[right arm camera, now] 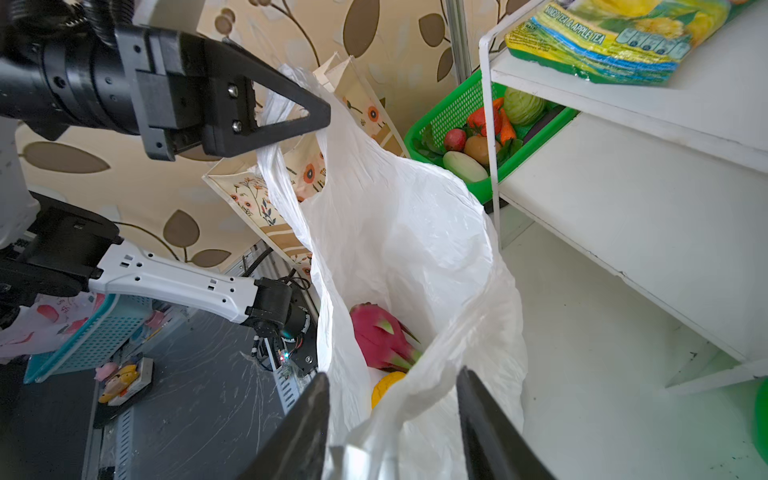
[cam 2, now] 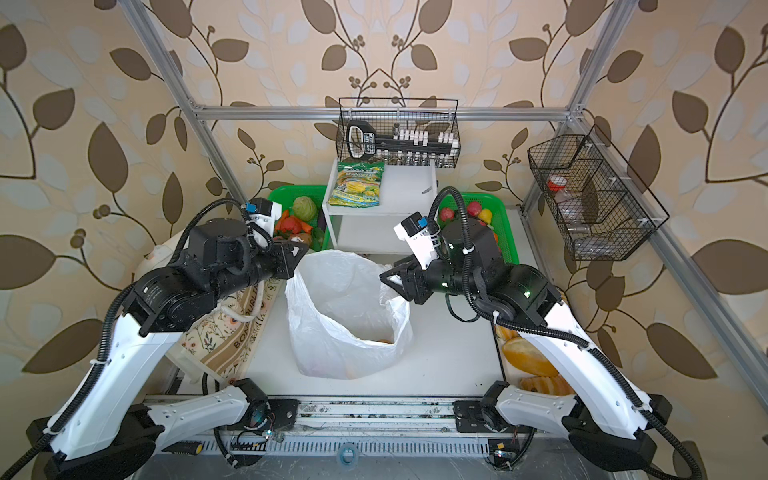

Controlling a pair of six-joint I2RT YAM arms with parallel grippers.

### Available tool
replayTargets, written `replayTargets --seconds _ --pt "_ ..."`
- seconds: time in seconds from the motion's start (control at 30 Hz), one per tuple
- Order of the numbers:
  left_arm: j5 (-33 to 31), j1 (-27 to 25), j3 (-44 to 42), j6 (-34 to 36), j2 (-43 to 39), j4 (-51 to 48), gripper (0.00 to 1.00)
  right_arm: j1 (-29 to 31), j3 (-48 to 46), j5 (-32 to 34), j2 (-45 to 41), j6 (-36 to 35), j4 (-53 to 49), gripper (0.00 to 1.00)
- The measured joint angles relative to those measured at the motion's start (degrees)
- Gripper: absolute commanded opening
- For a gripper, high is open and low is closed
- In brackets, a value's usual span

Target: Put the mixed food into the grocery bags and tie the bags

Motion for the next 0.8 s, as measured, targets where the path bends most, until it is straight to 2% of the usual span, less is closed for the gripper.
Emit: replayTargets --seconds 0.27,0.47,0.57,0.7,0.8 --pt "0.02 0.00 -0.02 0.00 0.00 0.02 0.00 1.73 0.35 1.46 0.39 -0.26 -2.93 0.01" --pt "-0.24 0.00 -0.02 0.07 0.00 -0.02 0.00 1.73 0.26 6.80 -2.89 0.85 1.99 0.00" --pt "-1.51 0.00 -0.02 0.35 -0.11 -0.09 0.00 1.77 -2.43 13.31 -9.40 2.01 7.96 0.00" --pt "-3.43 0.00 0.24 0.70 -0.81 -0.85 0.00 1.81 -10.99 23.61 -20.22 4.04 16.81 0.00" --pt "-4.81 0.00 1.81 1.64 -1.18 -2.34 0.00 1.81 -12.90 27.28 -22.03 5.51 20.50 0.00"
